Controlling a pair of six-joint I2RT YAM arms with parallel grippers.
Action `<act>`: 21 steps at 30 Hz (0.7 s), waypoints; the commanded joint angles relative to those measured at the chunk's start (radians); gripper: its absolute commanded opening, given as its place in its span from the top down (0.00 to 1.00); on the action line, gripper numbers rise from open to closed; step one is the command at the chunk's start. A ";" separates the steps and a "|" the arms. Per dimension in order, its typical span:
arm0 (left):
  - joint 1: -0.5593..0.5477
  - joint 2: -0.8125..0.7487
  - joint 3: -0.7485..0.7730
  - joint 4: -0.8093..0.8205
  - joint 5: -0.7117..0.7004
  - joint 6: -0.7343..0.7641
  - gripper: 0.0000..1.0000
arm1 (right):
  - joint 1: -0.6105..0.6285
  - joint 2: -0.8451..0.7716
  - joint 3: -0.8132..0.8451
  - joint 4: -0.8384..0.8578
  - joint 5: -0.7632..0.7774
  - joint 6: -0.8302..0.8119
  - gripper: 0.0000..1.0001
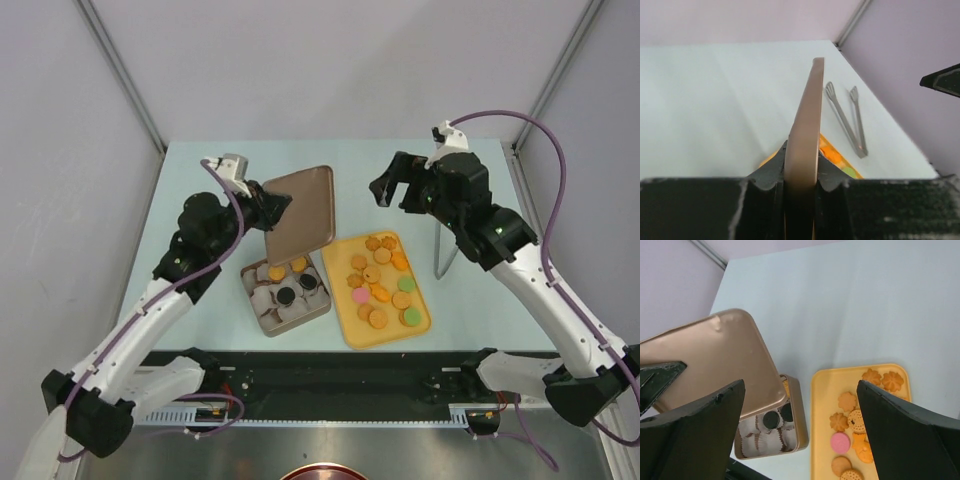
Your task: Pack the cookies
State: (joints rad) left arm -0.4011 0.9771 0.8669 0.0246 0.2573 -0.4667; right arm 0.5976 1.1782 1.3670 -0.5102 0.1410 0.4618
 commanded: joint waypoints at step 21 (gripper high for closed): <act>-0.785 0.258 -0.198 1.035 -1.164 1.815 1.00 | -0.205 0.046 -0.006 -0.028 -0.570 0.149 0.00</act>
State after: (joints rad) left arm -1.1297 1.1965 0.6987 0.6640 -0.8711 1.0176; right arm 0.3859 1.2034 1.3682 -0.5907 -0.2829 0.6075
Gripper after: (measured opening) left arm 0.197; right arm 0.995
